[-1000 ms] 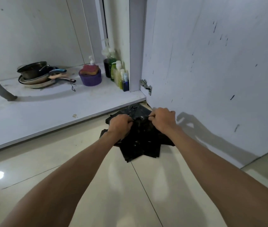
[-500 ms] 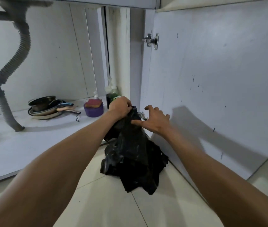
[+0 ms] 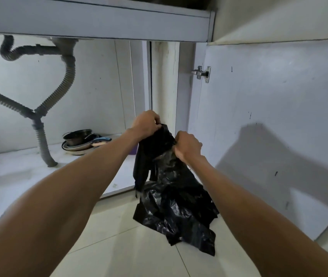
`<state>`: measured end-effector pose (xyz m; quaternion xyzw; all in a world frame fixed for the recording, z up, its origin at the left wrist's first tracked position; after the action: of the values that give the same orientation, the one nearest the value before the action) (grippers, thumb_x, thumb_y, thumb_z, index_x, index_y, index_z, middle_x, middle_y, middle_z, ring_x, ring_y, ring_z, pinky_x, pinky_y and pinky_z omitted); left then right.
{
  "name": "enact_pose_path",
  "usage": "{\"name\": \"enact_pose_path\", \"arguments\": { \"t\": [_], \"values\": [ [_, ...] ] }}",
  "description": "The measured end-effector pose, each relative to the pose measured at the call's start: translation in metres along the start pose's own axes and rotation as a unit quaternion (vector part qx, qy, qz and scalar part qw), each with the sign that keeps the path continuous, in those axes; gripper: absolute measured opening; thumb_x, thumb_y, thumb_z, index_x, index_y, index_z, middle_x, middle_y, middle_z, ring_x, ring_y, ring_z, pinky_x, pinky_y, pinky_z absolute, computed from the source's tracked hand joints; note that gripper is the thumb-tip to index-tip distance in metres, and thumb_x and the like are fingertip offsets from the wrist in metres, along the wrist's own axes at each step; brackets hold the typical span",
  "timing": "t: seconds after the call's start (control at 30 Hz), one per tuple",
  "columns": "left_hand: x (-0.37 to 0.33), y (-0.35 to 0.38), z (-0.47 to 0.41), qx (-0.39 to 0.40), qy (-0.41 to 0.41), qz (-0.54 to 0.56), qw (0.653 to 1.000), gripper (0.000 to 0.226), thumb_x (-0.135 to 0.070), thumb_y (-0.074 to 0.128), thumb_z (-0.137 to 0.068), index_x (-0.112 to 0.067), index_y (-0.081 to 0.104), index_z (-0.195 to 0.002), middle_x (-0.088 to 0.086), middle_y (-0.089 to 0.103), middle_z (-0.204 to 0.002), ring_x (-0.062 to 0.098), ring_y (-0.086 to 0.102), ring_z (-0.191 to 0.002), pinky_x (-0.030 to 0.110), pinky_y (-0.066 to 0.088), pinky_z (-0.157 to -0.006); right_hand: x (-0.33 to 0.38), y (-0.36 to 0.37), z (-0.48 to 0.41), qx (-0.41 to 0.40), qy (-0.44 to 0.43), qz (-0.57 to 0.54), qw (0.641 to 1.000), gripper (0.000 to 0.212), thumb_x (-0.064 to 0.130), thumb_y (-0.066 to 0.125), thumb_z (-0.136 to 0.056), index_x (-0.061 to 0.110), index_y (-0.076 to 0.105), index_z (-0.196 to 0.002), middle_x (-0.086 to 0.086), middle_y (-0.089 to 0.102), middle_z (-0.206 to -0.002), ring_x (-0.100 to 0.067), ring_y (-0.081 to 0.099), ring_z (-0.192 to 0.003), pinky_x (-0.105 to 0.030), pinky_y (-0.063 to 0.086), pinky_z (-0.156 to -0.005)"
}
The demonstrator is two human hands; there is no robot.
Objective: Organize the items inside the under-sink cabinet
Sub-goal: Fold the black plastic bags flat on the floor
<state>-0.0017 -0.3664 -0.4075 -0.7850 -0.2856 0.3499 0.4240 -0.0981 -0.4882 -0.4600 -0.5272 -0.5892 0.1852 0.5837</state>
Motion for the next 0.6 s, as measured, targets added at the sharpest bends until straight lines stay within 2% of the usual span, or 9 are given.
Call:
{"name": "enact_pose_path", "arguments": {
  "t": [0.07,0.13,0.23,0.33,0.43,0.5,0.6],
  "values": [
    [0.012,-0.012,0.005,0.004,0.012,-0.041,0.999,0.014,-0.022,0.066,-0.086,-0.011,0.072,-0.092,0.006,0.066,-0.103,0.027,0.061,-0.096,0.031,0.046,-0.08,0.001,-0.008,-0.002,-0.031,-0.012,0.014,0.999,0.02,0.004,0.052,-0.083,0.011,0.066,-0.096,-0.005,0.068,-0.091,-0.029,0.061,-0.089,-0.039,0.036,-0.087],
    [0.031,-0.025,0.012,0.012,0.007,-0.082,0.997,0.013,-0.025,0.068,-0.085,-0.015,0.072,-0.09,0.005,0.067,-0.102,0.027,0.062,-0.095,0.032,0.047,-0.082,0.001,-0.011,-0.009,-0.033,-0.018,-0.008,0.999,0.02,0.008,0.055,-0.084,0.013,0.072,-0.094,-0.003,0.071,-0.093,-0.027,0.063,-0.09,-0.037,0.041,-0.088],
    [0.064,-0.045,0.025,0.013,-0.024,-0.116,0.993,0.013,-0.03,0.07,-0.083,-0.019,0.072,-0.089,0.003,0.069,-0.101,0.027,0.062,-0.093,0.034,0.049,-0.082,0.018,-0.009,-0.016,-0.006,-0.048,-0.044,0.998,0.016,0.02,0.061,-0.088,0.017,0.075,-0.095,-0.002,0.072,-0.096,-0.025,0.065,-0.093,-0.041,0.05,-0.09],
    [0.092,-0.064,0.047,0.001,-0.06,-0.142,0.988,0.013,-0.032,0.068,-0.084,-0.021,0.072,-0.089,0.003,0.069,-0.102,0.027,0.062,-0.092,0.035,0.049,-0.082,0.051,0.004,-0.014,0.018,-0.101,-0.061,0.993,0.015,0.019,0.062,-0.088,0.018,0.077,-0.091,-0.001,0.074,-0.096,-0.024,0.064,-0.098,-0.044,0.049,-0.093],
    [0.114,-0.087,0.075,0.0,-0.091,-0.197,0.976,0.02,-0.035,0.064,-0.086,-0.021,0.071,-0.098,0.002,0.067,-0.107,0.025,0.061,-0.1,0.033,0.044,-0.084,0.084,0.023,-0.012,0.048,-0.147,-0.095,0.983,0.018,0.013,0.06,-0.083,0.008,0.077,-0.078,-0.008,0.075,-0.086,-0.027,0.069,-0.086,-0.039,0.056,-0.078],
    [0.127,-0.101,0.096,0.008,-0.096,-0.222,0.97,0.038,-0.041,0.068,-0.083,-0.022,0.063,-0.115,0.003,0.06,-0.118,0.024,0.055,-0.111,0.034,0.041,-0.088,0.106,0.036,-0.009,0.071,-0.167,-0.121,0.976,0.019,0.01,0.059,-0.08,0.005,0.078,-0.079,-0.009,0.076,-0.087,-0.026,0.07,-0.082,-0.04,0.057,-0.078],
    [0.14,-0.11,0.13,0.032,-0.094,-0.257,0.961,0.096,-0.055,0.081,-0.063,-0.025,0.036,-0.143,0.006,0.042,-0.137,0.028,0.039,-0.129,0.044,0.037,-0.102,0.141,0.054,-0.004,0.115,-0.162,-0.158,0.967,0.018,0.016,0.062,-0.082,0.006,0.076,-0.085,-0.009,0.075,-0.089,-0.025,0.068,-0.084,-0.04,0.054,-0.086]
  ]
}}
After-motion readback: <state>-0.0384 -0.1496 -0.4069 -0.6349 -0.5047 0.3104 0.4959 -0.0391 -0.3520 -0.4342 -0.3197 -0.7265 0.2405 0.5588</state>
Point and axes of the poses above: each hand's wrist, its own z-axis away from the middle knuckle, its own y-axis out of the palm, x = y × z, the point moved 1 cm from there along -z, towards the middle knuckle
